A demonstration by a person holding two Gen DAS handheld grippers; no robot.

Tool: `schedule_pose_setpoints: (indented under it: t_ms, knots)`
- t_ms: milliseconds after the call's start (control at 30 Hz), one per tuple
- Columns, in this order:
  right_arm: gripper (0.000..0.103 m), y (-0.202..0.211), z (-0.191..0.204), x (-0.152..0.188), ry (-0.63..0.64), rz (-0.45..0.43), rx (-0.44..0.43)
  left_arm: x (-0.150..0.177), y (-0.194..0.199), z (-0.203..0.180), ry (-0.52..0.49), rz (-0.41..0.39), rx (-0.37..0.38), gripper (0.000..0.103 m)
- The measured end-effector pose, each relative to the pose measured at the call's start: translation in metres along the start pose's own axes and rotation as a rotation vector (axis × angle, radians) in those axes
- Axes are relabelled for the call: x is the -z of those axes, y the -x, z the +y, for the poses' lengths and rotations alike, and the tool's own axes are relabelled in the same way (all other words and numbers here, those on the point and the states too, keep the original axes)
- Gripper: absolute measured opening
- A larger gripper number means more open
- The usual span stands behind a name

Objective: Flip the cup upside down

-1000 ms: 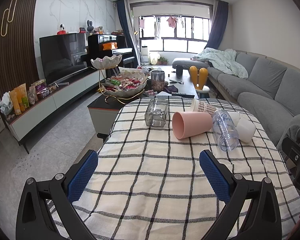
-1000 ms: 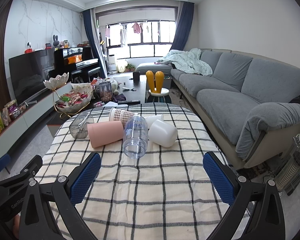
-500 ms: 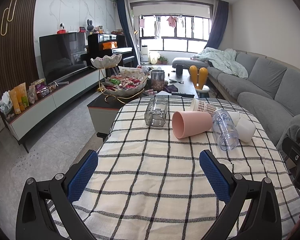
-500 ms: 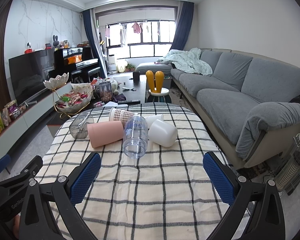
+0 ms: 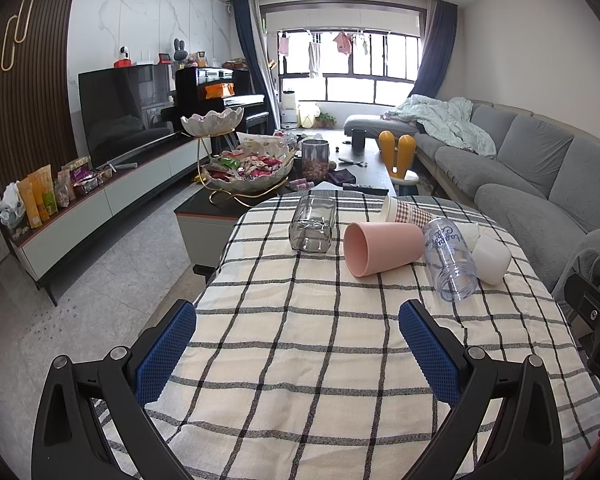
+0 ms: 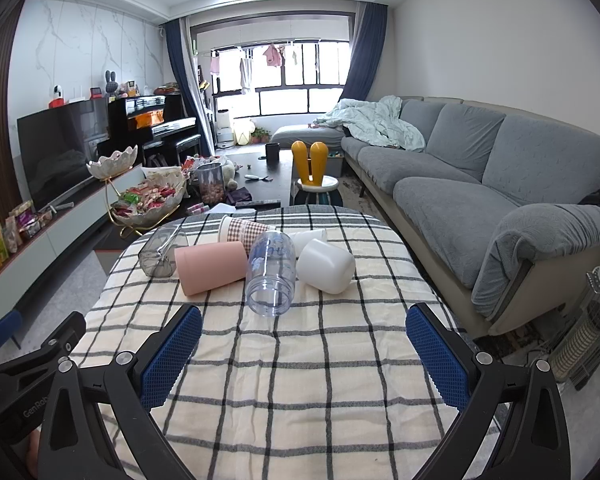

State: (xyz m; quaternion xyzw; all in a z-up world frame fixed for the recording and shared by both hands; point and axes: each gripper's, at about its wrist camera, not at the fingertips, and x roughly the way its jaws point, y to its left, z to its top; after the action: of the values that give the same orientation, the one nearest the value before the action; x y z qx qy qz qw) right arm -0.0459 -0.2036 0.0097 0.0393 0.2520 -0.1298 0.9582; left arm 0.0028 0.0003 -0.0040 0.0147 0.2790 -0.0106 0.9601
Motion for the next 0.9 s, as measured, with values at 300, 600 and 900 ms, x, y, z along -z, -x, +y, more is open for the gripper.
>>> schedule_pose_setpoints:
  t_ms: [300,600,900]
  knots:
    - [0.103,0.0004,0.0000,-0.0005,0.000,-0.001,0.000,-0.0003,0.0000,0.0001,0.001,0.000,0.000,0.103]
    - [0.103,-0.0004,0.0006,-0.0019,-0.002,0.001,-0.002,0.0006,-0.0033,-0.0045,0.001,0.000,0.002,0.103]
    - [0.102,-0.0043,0.0048,-0.0075,0.006,0.005,-0.004,-0.0086,-0.0091,-0.0042,0.008,0.034,-0.006,0.103]
